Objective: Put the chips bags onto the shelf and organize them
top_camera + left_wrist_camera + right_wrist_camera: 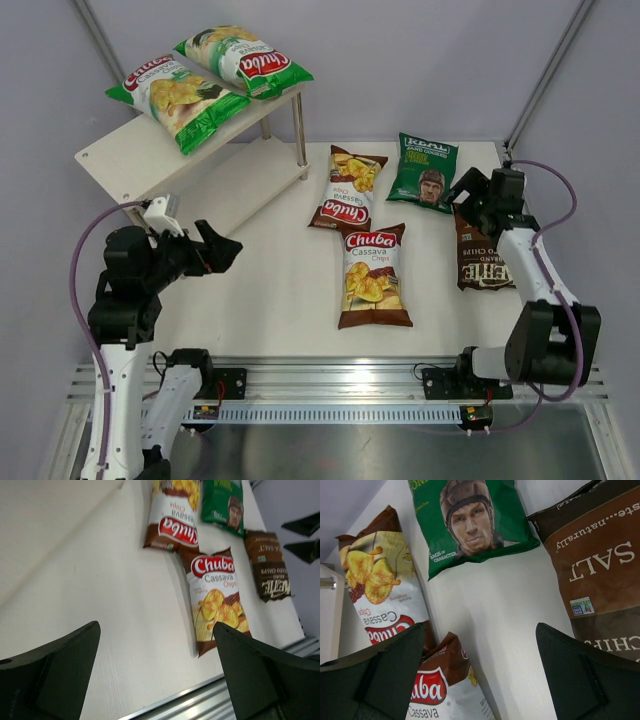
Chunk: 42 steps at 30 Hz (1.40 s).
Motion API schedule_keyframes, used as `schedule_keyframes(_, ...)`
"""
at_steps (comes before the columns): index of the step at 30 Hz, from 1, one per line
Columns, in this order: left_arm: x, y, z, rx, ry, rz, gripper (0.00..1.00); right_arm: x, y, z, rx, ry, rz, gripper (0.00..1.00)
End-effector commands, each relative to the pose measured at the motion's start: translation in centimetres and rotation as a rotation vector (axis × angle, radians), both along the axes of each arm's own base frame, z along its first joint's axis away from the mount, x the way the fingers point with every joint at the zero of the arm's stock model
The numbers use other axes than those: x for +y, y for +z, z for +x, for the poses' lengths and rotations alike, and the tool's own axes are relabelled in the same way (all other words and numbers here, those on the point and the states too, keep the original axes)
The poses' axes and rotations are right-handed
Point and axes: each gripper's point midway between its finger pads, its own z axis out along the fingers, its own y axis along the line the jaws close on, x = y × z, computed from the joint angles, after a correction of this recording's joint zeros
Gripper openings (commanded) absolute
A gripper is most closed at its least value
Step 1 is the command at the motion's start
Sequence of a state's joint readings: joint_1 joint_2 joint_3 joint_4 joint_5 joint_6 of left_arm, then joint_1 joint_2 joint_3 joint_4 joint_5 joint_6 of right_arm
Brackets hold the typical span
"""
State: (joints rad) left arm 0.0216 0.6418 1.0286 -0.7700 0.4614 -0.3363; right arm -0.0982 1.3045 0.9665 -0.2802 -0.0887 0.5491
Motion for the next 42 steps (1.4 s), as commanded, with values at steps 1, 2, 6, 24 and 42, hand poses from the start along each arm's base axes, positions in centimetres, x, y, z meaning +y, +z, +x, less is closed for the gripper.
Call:
schedule_keyframes(1, -0.5, -1.5, 0.2, -0.038, -0.031, 0.065, 0.99, -0.5, 0.6, 4.4, -0.039, 0.025, -0.041, 0.99)
schedule_keyframes(2, -0.7, -2.4, 0.1, -0.025, -0.038, 0.070, 0.99, -0.6, 0.3, 5.2, -0.032, 0.037, -0.059, 0.99)
schedule_keyframes(6, -0.1, -4.9, 0.3, -0.037, 0.009, 0.138, 0.99, -1.4, -1.9, 9.5, 0.021, 0.068, -0.097, 1.00)
schedule_keyframes(24, -5.3, -7.6, -1.5, 0.071, -0.230, 0.138, 0.99, -2.0, -9.0, 18.5, -0.039, 0.518, 0.320, 0.99)
schedule_keyframes(42, -5.3, -7.6, -1.6, 0.070, -0.228, 0.142, 0.99, 0.3, -9.7, 17.6, -0.045, 0.602, 0.456, 0.24)
